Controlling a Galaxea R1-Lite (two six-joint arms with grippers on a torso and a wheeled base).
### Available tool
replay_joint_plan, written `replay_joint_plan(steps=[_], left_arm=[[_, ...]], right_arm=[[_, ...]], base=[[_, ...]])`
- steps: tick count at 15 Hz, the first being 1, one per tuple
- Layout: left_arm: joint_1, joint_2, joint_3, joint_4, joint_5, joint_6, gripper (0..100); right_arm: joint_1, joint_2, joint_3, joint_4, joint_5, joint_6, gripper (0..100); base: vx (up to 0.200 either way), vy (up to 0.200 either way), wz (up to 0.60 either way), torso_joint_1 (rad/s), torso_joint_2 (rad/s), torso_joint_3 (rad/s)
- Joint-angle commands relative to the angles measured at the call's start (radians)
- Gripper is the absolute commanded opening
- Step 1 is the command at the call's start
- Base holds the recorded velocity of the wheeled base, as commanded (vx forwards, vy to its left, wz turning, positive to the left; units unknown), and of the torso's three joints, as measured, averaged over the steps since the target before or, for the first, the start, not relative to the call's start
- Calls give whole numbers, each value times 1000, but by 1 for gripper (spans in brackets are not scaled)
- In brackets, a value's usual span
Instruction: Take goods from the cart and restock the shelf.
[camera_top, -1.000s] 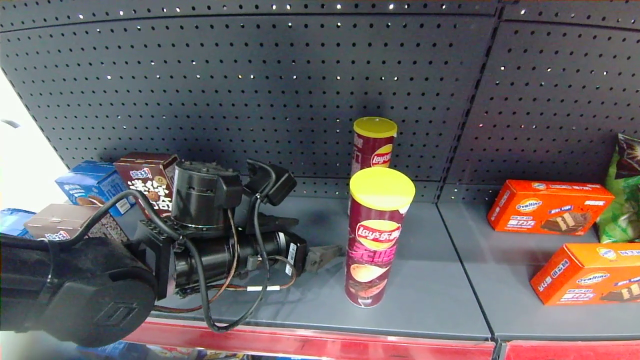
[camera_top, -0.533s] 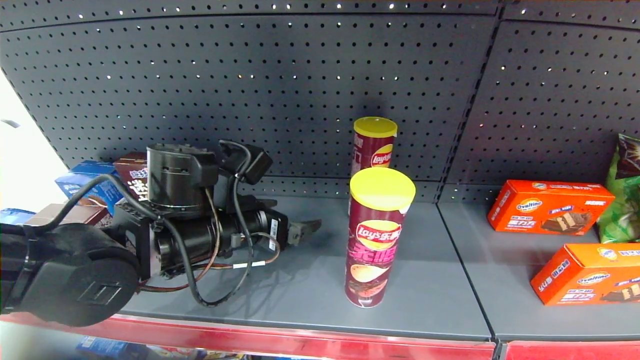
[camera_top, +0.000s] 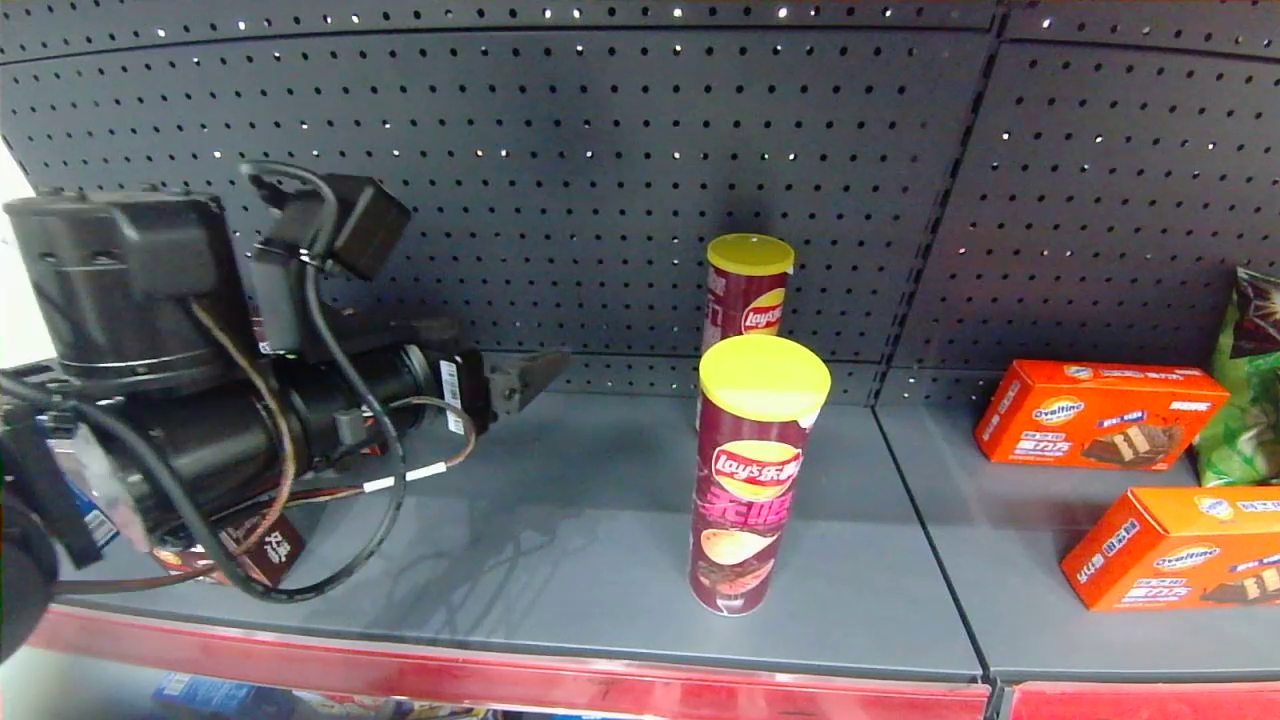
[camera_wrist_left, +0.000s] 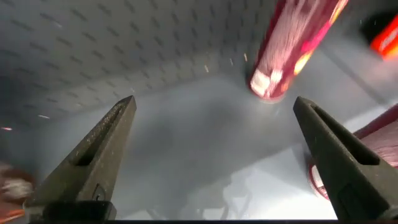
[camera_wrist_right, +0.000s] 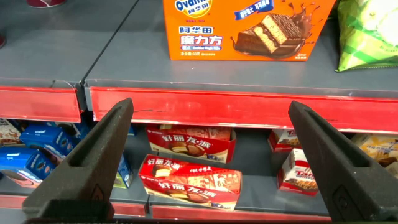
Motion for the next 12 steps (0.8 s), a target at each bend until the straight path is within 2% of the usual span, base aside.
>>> replay_joint_plan(steps=[1,3,5,6,8,10,12], left_arm=[[-2,-172,55,8,29,-2,100],[-1,-287,150,8,73,-5,100],[13,-426,260,10,84,-5,100],[42,-505,318,10,90,-5,100],[159,-647,458,24,82,-7,100],[285,-893,616,172,61,-7,100],[395,-1189,684,442,-30,-7,100]], right_arm=[[0,1,0,0,0,0,100],[0,1,0,0,0,0,100],[0,1,0,0,0,0,100],[0,1,0,0,0,0,100],[0,1,0,0,0,0,100],[0,1,0,0,0,0,100],[2,1,0,0,0,0,100]], base=[[0,0,0,0,0,0],[0,0,0,0,0,0],[0,0,0,0,0,0],[0,0,0,0,0,0],[0,0,0,0,0,0],[0,0,0,0,0,0],[0,0,0,0,0,0]])
